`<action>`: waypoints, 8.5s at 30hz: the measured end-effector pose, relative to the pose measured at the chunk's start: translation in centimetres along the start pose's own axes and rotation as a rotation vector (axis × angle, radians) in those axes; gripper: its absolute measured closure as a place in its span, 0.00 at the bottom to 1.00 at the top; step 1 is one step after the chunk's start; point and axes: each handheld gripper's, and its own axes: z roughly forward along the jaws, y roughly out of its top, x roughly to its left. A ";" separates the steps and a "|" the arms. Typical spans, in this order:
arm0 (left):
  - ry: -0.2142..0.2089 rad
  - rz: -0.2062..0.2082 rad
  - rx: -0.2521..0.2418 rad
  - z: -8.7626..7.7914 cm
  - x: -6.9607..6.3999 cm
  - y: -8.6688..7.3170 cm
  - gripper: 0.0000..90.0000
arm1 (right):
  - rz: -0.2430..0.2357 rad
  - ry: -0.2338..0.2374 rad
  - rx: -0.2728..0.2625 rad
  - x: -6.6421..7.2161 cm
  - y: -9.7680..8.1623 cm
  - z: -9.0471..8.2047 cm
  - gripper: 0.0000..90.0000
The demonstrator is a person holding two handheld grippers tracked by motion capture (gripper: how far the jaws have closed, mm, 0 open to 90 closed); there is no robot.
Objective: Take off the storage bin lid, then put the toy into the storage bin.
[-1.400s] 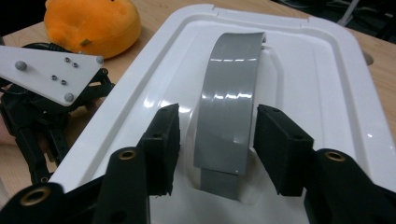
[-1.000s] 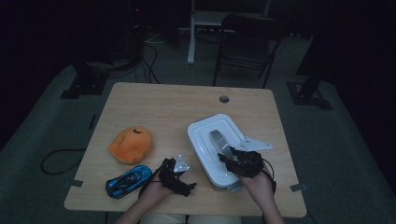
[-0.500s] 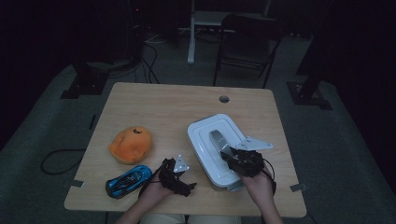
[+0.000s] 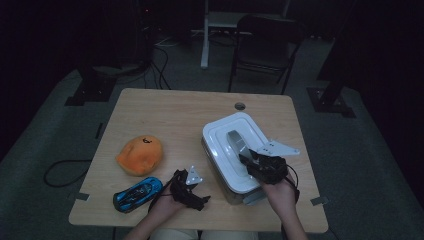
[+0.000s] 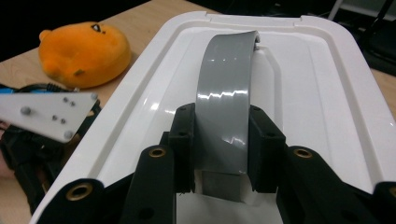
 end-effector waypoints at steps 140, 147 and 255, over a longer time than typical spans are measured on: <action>0.140 -0.066 0.104 -1.2 5.6 3.3 0.01 | 0.039 0.089 0.161 -6.5 -12.8 7.1 0.15; 0.143 -0.072 0.128 -1.6 6.6 3.1 0.01 | 0.025 0.128 0.173 -5.1 -13.0 7.4 0.15; 0.198 -0.269 -0.085 -16.6 15.4 -1.1 0.64 | 0.008 0.008 0.219 -5.4 -16.2 3.2 0.14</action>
